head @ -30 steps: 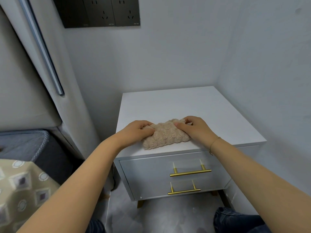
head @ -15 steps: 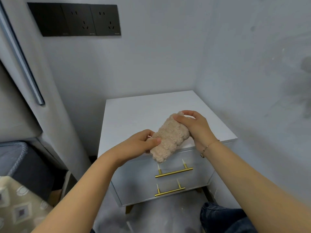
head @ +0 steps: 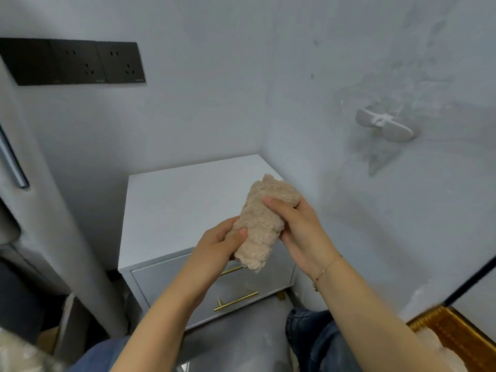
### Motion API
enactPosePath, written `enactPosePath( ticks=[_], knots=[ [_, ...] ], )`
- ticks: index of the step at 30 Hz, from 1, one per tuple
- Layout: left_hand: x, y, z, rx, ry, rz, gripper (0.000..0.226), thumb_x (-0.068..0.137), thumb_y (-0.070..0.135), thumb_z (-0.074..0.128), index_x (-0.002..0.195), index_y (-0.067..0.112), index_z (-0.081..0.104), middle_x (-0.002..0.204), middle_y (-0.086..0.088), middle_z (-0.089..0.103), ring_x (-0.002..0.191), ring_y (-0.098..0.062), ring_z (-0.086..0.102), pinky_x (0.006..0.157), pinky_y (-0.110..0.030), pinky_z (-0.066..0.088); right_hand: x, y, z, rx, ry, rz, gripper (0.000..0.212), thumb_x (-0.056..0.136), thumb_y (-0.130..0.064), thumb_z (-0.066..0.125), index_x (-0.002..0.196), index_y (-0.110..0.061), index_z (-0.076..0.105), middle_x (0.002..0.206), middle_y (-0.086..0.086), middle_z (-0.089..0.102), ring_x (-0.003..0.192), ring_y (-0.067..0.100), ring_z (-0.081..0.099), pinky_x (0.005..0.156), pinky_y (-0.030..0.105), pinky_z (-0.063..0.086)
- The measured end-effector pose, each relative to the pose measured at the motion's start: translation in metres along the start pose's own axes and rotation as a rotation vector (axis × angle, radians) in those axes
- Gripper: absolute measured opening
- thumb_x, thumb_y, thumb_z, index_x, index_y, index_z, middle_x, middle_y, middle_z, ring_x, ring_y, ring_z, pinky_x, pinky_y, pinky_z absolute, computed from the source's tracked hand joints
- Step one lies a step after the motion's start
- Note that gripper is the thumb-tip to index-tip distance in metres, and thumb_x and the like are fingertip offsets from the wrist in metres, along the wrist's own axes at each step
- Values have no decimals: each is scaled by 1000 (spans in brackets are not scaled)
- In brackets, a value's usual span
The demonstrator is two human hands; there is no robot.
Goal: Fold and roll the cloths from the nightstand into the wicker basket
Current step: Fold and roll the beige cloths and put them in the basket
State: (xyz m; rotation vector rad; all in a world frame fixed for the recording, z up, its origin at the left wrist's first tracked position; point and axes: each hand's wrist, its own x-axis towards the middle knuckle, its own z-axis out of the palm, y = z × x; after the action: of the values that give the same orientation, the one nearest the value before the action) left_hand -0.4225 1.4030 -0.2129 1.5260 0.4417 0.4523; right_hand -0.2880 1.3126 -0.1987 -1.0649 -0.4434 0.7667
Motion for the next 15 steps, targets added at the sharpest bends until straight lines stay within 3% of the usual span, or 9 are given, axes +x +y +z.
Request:
enactPosePath(
  ticks=[3, 8, 15],
  knots=[
    [-16, 9, 21, 8, -51, 25, 24, 99, 15, 49, 115, 24, 65, 106, 5, 74, 97, -10, 69, 75, -18, 53, -27, -10, -7, 14, 153, -62, 43, 80, -6, 72, 121, -9, 60, 113, 9, 70, 101, 21, 69, 81, 35, 58],
    [-36, 22, 61, 51, -109, 47, 23, 97, 16, 53, 116, 24, 64, 101, 9, 73, 88, -2, 68, 69, -14, 52, -77, -29, -33, 62, 316, -167, 37, 79, -4, 73, 115, -8, 64, 106, 9, 72, 96, 21, 70, 76, 34, 59],
    [-46, 19, 134, 297, -287, 59, 18, 90, 37, 65, 102, 25, 71, 90, 7, 74, 79, -7, 67, 76, -29, 55, -145, -48, -105, 140, 492, -227, 38, 79, -6, 72, 116, -11, 63, 106, 5, 73, 96, 18, 70, 74, 31, 58]
  ],
)
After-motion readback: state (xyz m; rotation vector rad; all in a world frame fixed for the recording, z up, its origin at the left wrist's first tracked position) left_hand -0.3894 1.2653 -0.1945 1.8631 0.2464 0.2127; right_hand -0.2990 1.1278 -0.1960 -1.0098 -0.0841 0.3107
